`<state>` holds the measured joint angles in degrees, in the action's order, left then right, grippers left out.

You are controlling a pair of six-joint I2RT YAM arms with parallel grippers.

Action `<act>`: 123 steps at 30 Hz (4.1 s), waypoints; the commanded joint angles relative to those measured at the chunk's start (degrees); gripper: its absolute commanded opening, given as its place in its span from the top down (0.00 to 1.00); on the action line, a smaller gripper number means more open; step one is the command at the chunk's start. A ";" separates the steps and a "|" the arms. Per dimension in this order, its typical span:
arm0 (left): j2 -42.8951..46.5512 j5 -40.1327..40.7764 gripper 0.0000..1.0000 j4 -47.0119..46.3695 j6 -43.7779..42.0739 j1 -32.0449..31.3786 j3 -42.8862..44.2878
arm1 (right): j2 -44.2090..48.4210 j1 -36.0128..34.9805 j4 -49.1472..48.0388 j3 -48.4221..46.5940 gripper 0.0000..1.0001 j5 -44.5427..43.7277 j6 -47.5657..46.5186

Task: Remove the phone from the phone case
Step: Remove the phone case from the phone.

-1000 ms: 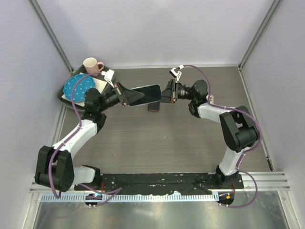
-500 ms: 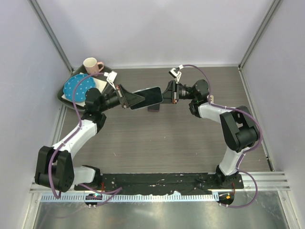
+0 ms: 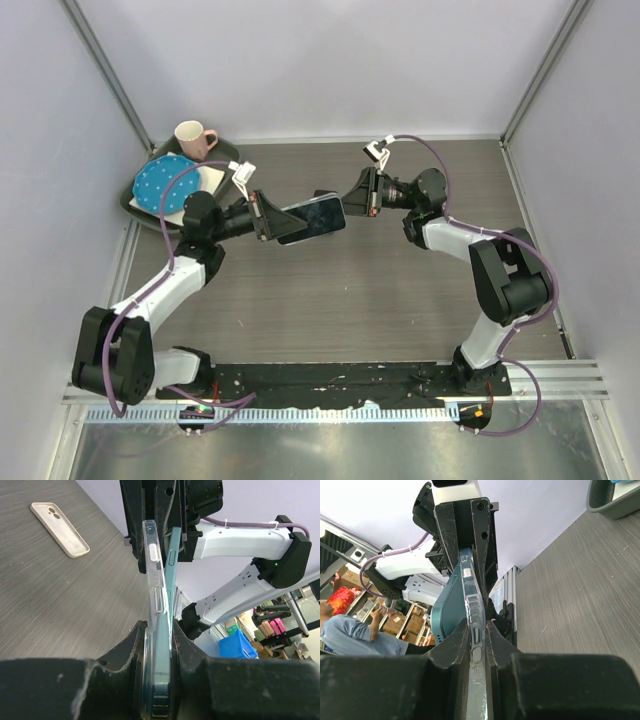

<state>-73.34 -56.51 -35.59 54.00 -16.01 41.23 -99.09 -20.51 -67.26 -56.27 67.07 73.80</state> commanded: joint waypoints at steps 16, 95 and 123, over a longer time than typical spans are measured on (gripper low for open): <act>-5.23 4.04 1.00 12.74 -5.84 1.16 -4.41 | 9.44 -4.79 -19.93 6.70 0.65 -2.47 -0.92; -0.22 -5.54 1.00 -39.29 31.61 1.33 -1.42 | 16.39 0.12 -27.21 11.45 0.40 2.89 2.58; -0.93 -5.10 1.00 -39.29 31.70 1.42 -1.68 | 15.15 -1.29 -20.40 10.13 0.44 1.75 -3.73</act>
<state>-74.91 -64.07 -71.99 85.36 -14.81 39.18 -84.60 -21.65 -74.70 -43.62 69.76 75.53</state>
